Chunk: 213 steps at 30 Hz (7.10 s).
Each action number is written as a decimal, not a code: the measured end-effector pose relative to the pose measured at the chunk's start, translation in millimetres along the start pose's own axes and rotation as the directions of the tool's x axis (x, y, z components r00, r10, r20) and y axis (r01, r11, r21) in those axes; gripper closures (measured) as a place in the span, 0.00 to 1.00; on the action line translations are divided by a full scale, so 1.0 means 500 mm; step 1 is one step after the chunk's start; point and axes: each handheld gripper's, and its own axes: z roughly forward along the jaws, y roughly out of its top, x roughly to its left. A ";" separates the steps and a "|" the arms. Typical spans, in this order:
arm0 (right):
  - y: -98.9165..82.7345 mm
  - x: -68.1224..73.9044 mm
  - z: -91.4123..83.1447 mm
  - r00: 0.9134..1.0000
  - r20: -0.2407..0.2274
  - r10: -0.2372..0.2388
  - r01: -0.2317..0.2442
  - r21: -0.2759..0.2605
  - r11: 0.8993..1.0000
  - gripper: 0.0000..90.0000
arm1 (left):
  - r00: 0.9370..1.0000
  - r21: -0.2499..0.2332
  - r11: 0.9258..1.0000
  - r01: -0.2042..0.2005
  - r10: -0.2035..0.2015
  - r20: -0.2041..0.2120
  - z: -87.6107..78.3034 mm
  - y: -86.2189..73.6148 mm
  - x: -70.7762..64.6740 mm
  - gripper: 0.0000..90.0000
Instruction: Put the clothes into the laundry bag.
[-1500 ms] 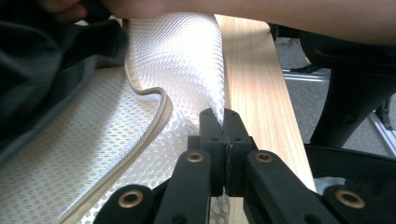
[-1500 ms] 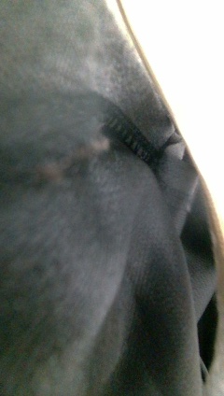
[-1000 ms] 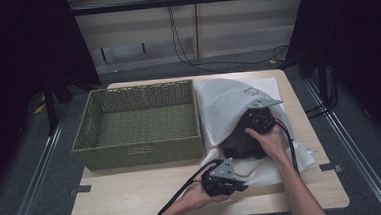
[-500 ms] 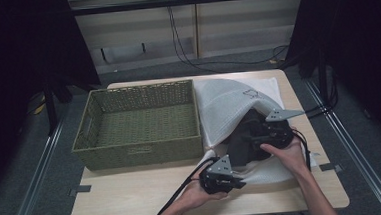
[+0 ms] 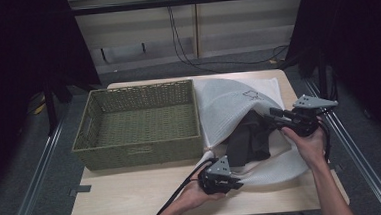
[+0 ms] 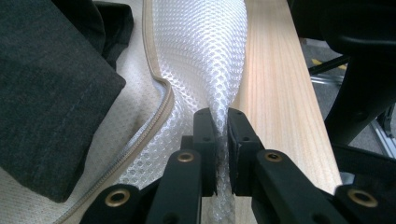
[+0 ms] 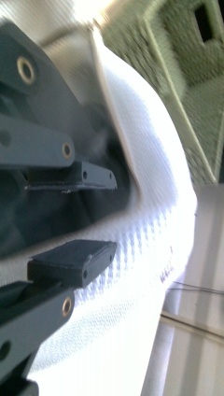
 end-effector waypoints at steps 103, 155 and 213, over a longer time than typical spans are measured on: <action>-0.076 0.008 0.241 0.999 -0.001 0.046 -0.044 0.304 0.952 0.99 | 0.995 -0.048 0.997 -0.064 0.067 0.068 0.008 0.034 -0.034 0.98; -0.242 -0.076 -0.096 0.979 0.162 0.126 -0.164 0.250 0.954 0.59 | 0.946 -0.200 0.965 0.173 -0.219 -0.239 -0.213 -0.091 0.065 0.51; -0.174 0.072 -0.181 0.988 0.115 0.100 -0.094 -0.060 0.994 0.34 | 0.781 -0.292 0.945 0.145 -0.291 -0.553 -0.419 -0.217 -0.016 0.23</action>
